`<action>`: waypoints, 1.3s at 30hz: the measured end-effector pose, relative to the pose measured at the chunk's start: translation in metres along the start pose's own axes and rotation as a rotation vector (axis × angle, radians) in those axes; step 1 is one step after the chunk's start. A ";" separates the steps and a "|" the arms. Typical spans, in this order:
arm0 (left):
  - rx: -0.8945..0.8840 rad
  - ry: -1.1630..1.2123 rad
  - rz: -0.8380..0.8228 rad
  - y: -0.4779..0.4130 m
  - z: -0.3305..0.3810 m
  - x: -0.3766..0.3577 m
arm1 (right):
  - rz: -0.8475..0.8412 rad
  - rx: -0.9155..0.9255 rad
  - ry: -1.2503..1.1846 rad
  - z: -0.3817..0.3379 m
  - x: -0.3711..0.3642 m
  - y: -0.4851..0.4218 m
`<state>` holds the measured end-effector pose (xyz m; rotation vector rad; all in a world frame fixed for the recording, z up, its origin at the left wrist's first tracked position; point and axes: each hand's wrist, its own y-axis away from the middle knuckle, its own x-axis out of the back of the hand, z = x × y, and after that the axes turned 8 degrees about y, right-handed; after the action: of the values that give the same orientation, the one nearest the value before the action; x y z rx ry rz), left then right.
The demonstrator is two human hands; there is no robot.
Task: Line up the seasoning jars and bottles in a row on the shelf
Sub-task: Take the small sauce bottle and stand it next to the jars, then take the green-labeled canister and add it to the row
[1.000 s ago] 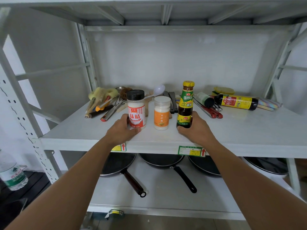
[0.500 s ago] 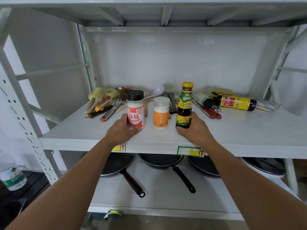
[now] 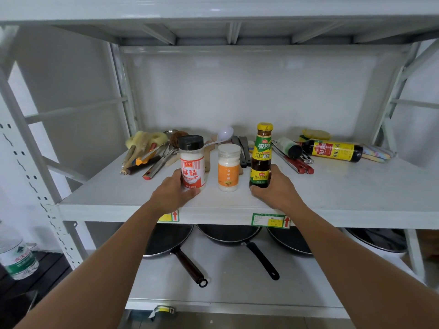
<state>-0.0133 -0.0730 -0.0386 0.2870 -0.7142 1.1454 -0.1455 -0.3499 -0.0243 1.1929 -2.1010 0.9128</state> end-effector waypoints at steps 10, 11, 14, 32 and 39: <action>-0.006 0.006 -0.004 0.013 0.010 0.004 | -0.074 0.045 0.113 0.014 0.049 -0.016; -0.006 -0.002 0.005 0.013 0.009 0.003 | -0.025 0.037 0.165 0.020 0.057 -0.025; -0.027 -0.067 0.058 0.013 0.006 -0.003 | 0.105 0.039 0.394 0.038 0.074 -0.061; -0.015 -0.076 0.196 -0.006 -0.011 -0.015 | 0.265 -0.220 0.244 0.077 0.040 -0.150; -0.023 -0.116 0.225 -0.001 -0.005 -0.015 | 0.349 -0.171 0.235 0.086 0.026 -0.157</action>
<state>-0.0137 -0.0813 -0.0516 0.2598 -0.8772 1.3408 -0.0297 -0.4887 -0.0134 0.6097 -2.1755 0.9485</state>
